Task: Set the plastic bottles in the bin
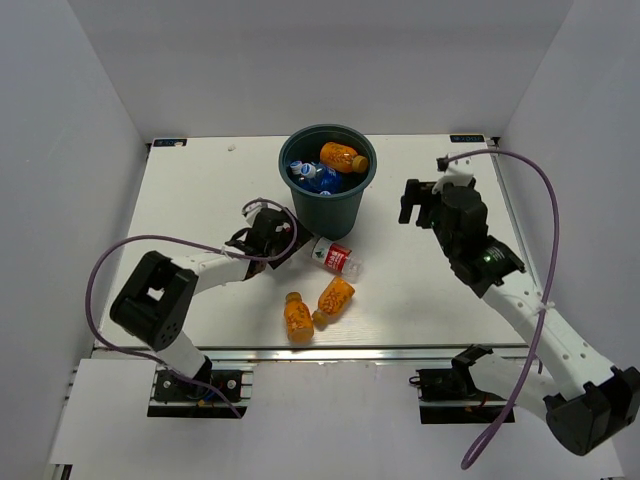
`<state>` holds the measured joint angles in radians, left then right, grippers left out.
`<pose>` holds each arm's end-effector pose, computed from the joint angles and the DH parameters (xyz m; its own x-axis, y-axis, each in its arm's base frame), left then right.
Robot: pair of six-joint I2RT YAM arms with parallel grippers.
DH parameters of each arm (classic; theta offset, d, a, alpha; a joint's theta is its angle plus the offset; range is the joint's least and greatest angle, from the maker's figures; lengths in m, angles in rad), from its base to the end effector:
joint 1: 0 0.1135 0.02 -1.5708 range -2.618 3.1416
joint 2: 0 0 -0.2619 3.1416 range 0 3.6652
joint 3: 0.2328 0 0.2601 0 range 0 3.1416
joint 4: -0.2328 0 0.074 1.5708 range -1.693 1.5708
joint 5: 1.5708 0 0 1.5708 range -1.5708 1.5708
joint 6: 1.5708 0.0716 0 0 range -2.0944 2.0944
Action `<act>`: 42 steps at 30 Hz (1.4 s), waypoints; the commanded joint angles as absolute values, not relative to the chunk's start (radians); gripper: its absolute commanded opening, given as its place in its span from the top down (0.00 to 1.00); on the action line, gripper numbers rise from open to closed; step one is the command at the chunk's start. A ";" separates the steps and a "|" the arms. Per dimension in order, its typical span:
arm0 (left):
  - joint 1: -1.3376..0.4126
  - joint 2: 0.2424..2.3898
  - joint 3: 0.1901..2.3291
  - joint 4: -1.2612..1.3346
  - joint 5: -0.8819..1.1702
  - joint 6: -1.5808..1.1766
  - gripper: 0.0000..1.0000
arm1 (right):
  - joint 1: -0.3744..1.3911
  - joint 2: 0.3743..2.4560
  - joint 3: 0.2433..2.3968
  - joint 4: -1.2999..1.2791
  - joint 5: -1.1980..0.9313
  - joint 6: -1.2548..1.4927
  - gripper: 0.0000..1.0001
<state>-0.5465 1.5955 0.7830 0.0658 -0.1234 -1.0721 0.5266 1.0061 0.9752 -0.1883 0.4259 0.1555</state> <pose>0.3041 -0.1746 0.1343 -0.6627 -0.6170 -0.4244 -0.2998 0.7380 -0.6046 0.2487 0.1104 0.3566 -0.2026 0.0454 -0.9782 -0.0786 0.9949 0.0624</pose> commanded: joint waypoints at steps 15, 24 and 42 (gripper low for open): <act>-0.578 1.730 0.888 0.170 -0.115 -1.089 0.40 | 0.517 0.870 0.890 -0.210 0.545 0.258 0.11; -0.580 1.640 0.907 0.202 -0.062 -1.078 0.68 | 0.515 0.841 0.877 -0.216 0.542 0.253 0.11; -0.581 1.084 0.847 0.086 -0.093 -1.013 0.73 | 0.514 0.742 0.854 -0.198 0.456 0.239 0.11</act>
